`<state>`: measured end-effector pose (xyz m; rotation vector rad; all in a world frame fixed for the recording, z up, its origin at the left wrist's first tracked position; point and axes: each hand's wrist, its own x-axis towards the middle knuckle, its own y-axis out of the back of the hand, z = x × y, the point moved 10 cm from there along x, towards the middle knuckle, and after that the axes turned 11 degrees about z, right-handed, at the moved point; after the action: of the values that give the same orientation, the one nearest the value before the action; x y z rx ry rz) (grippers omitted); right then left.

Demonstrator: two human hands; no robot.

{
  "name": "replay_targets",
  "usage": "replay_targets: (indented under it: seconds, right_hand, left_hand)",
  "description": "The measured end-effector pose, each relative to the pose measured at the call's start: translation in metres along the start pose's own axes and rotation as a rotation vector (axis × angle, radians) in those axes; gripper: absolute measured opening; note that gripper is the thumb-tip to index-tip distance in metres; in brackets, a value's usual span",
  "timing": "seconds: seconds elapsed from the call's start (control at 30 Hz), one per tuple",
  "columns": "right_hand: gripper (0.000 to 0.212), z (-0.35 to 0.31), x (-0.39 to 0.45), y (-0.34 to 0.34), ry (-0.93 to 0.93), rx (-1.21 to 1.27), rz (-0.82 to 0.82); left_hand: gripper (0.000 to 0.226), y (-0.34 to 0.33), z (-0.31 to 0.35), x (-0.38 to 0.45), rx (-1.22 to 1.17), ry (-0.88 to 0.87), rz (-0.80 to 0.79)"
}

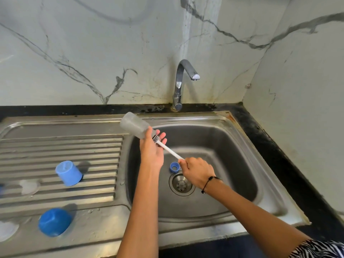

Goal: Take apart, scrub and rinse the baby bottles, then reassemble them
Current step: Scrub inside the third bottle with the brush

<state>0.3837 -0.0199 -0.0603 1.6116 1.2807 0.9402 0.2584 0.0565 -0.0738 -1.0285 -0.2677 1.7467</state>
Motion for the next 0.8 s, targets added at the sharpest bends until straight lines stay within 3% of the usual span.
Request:
replay_targets:
  seconds: [0.1,0.17,0.3,0.37,0.47,0.53,0.67,0.73,0.8]
  right_hand:
    - [0.047,-0.009,-0.005,0.0,0.1,0.199,-0.065]
    - [0.046,-0.008,-0.011,-0.01,0.126,0.215,-0.137]
    - [0.045,0.004,-0.013,-0.019,0.043,0.022,-0.119]
    - [0.044,0.001,-0.01,-0.01,0.017,-0.094,-0.054]
    - [0.045,-0.007,-0.004,0.001,0.027,-0.183,0.018]
    - [0.045,-0.008,0.001,0.001,0.001,-0.089,0.004]
    - [0.05,-0.016,-0.002,-0.002,0.056,0.336,-0.149]
    - [0.049,-0.018,-0.011,-0.002,0.108,0.363,-0.174]
    - [0.047,-0.012,-0.016,-0.009,0.111,0.278,-0.179]
  left_hand:
    - [0.016,-0.006,0.001,-0.008,-0.126,0.112,-0.23]
    - [0.017,-0.003,0.001,-0.013,-0.278,0.169,-0.298]
    - [0.011,0.011,-0.021,-0.002,-0.314,0.228,-0.073]
    - [0.023,0.014,-0.025,0.003,-0.216,0.182,0.024]
    - [0.023,0.014,-0.021,0.001,-0.069,0.07,0.083]
    - [0.021,0.007,-0.014,-0.004,-0.077,0.05,0.027]
    - [0.013,-0.006,0.01,-0.011,-0.201,0.067,-0.266]
    - [0.008,-0.008,0.014,-0.018,-0.268,0.1,-0.357]
    - [0.013,-0.006,0.004,-0.015,-0.312,0.167,-0.316]
